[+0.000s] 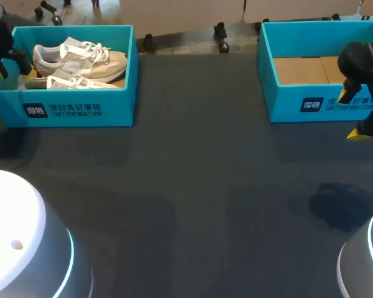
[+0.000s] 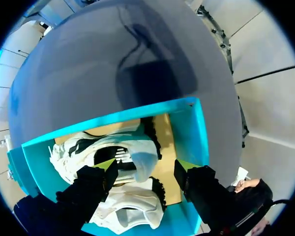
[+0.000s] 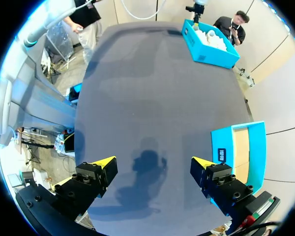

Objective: Take the shoe out of the shoebox, open the shoe tongue, remove and reinsert the insole, then place the shoe into the shoebox

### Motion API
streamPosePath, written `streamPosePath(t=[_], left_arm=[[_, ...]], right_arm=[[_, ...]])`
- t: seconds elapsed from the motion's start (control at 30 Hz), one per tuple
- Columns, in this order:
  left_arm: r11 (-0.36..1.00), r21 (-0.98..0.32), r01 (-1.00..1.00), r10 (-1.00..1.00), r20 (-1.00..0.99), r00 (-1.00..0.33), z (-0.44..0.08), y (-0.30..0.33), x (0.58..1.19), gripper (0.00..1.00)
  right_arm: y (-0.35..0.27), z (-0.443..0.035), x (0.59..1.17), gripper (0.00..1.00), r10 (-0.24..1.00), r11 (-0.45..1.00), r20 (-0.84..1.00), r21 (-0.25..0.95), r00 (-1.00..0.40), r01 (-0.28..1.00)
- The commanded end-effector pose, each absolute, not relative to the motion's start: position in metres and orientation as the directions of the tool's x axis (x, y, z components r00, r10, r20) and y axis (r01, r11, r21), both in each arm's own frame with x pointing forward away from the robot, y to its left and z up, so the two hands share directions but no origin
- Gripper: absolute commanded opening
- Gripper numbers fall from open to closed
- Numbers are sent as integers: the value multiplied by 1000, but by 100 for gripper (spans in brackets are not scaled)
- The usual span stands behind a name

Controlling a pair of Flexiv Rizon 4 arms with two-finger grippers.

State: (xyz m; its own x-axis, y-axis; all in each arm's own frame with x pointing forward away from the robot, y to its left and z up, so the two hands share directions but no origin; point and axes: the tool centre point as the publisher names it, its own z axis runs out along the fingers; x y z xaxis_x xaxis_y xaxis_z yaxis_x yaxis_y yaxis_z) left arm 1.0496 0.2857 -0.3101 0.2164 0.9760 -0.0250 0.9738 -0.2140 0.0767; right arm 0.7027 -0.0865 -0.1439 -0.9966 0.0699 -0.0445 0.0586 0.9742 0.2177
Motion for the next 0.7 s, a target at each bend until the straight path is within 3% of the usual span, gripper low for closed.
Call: streamPosePath(t=[0.03,0.7], left_arm=[[-200,129,971,979,-21,204,-316,284,1050,73],[-182,50,982,983,-11,183,-352,285,1056,78]], right_arm=[[-86,-144,704,100,70,975,-41,216,-997,59],[-86,-144,704,100,70,975,-41,216,-997,59]])
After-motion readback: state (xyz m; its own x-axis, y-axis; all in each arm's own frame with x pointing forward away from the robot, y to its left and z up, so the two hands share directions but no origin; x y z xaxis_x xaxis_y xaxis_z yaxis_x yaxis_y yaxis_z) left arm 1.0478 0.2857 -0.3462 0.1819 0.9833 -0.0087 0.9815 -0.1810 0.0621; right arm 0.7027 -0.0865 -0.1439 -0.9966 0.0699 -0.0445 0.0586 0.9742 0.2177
